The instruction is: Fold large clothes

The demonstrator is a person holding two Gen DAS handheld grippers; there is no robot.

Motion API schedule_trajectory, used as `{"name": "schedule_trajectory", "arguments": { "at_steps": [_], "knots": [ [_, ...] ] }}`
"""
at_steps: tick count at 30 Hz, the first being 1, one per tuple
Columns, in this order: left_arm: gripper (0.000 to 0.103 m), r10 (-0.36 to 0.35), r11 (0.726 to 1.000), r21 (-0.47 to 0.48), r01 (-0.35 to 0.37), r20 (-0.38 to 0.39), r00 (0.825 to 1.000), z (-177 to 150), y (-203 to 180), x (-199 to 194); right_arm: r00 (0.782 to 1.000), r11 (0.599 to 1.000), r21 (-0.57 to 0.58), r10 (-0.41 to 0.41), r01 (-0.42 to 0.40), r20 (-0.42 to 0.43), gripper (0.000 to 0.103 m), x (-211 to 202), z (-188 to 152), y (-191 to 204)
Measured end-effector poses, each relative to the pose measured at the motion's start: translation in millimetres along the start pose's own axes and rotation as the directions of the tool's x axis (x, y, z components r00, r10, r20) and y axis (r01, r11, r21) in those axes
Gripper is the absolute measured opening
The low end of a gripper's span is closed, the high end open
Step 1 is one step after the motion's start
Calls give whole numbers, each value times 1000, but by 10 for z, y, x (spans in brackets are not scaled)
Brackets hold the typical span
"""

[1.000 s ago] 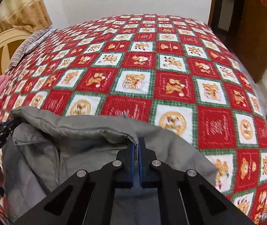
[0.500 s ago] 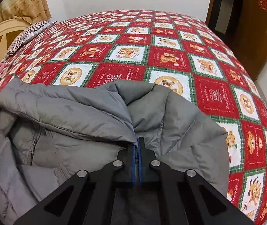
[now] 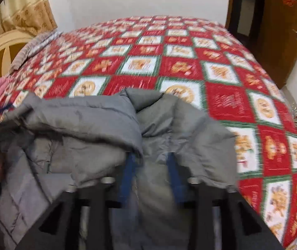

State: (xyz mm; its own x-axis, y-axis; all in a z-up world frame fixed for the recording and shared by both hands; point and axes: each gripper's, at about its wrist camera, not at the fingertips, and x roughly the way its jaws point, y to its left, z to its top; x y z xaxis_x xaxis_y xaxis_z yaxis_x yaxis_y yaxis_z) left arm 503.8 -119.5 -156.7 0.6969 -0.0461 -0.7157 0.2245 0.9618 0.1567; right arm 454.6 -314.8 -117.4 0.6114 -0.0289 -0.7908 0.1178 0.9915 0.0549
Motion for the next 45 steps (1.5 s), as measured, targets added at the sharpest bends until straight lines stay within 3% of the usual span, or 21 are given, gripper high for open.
{"name": "schedule_trajectory", "arguments": {
  "at_steps": [3, 5, 9, 12, 14, 18, 21, 27, 37, 45],
  "knots": [
    [96, -13, 1000, -19, 14, 23, 1000, -13, 56, -123, 995, 999, 46, -22, 18, 97, 54, -203, 155, 40],
    [96, -4, 1000, -19, 6, 81, 997, 73, 45, -310, 991, 999, 51, 6, -13, 134, 54, -211, 299, 143],
    [103, -54, 997, -44, 63, 178, 982, 321, -14, -563, 989, 995, 21, 90, -93, 117, 54, 122, 555, 483],
    [103, -117, 992, -41, 123, 137, 984, 372, -146, -389, 992, 994, -2, 109, -109, 71, 54, 407, 518, 627],
    [103, -88, 995, -32, 91, 93, 992, 286, -222, -181, 991, 993, -14, 121, -121, 50, 54, 504, 415, 659],
    [103, -125, 990, -70, 124, -16, 992, -13, -230, 155, 991, 991, -55, 125, -123, 39, 54, 635, 186, 650],
    [103, -140, 985, -109, 136, -23, 990, -58, -186, 197, 992, 990, -74, 125, -122, 37, 53, 689, 121, 632],
    [103, -113, 991, -80, 109, -38, 993, -89, -271, 259, 991, 990, -66, 130, -128, 37, 53, 795, 42, 606],
    [103, -119, 990, -87, 113, -65, 991, -114, -263, 353, 997, 993, -102, 65, -61, 37, 53, 866, 28, 706],
    [103, -130, 988, -97, 123, -64, 989, -115, -243, 365, 997, 993, -95, 67, -62, 42, 53, 879, 22, 685]
  ]
}}
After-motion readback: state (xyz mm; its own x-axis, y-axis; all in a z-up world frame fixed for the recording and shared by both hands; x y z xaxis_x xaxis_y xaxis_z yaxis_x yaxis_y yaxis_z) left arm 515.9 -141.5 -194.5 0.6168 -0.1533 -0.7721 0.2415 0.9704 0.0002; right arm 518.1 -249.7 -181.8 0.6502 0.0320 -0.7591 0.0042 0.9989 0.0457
